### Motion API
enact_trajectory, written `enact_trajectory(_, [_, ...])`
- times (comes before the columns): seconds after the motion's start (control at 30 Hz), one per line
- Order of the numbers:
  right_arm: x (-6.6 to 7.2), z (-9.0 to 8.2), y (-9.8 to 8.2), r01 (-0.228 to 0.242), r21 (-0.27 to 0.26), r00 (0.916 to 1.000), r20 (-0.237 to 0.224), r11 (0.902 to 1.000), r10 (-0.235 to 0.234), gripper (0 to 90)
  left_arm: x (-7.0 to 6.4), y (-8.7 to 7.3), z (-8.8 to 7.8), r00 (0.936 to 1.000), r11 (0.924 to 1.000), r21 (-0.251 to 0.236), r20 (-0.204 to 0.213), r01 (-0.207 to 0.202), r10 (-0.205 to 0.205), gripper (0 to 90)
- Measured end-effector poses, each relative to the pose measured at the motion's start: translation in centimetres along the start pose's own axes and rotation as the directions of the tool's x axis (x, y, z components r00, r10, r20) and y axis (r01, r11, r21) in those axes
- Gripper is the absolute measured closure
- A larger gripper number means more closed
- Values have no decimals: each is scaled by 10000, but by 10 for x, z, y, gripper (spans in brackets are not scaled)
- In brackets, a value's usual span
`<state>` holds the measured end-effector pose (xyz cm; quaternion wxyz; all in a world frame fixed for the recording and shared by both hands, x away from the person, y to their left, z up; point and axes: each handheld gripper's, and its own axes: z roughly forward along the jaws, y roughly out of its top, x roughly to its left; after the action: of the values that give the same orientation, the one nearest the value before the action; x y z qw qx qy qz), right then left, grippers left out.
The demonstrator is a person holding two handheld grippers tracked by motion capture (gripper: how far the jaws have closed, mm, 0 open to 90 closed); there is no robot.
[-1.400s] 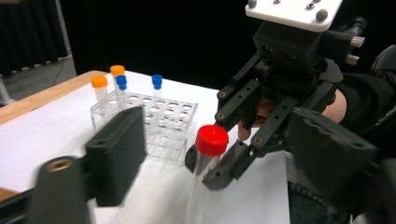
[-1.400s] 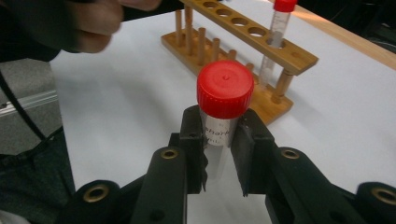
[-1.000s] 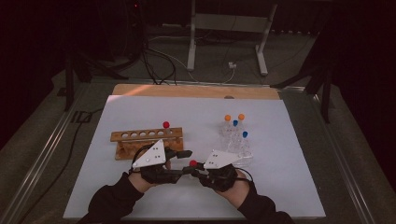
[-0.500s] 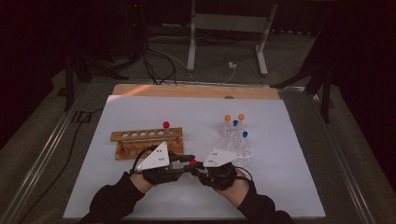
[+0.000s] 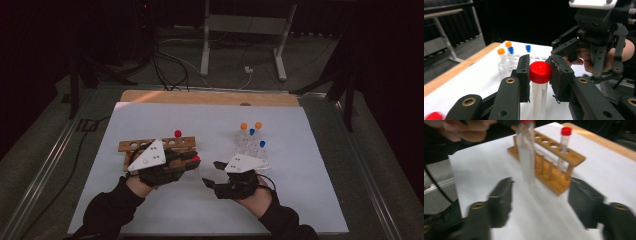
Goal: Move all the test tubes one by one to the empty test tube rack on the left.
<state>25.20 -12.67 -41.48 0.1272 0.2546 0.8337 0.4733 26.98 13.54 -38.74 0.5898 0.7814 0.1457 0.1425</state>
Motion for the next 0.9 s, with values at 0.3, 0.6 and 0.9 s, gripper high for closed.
enact_trajectory(0.3, [-8, -11, 3, -492, -965, 9988, -128, 9941, 482, 28, 24, 12, -25, 9916, 9995, -196, -1265, 233, -256, 718])
enact_trajectory(0.6, [-8, -16, 3, -116, -1196, 9998, -153, 9928, 98, 24, 53, 9, -37, 9697, 9986, -132, -2385, 513, -530, 718])
enact_trajectory(0.9, [-7, -16, 0, 227, -1117, 9997, -11, 9935, -230, 24, 82, -7, -34, 9434, 9943, -227, -3143, 1040, -1059, 718])
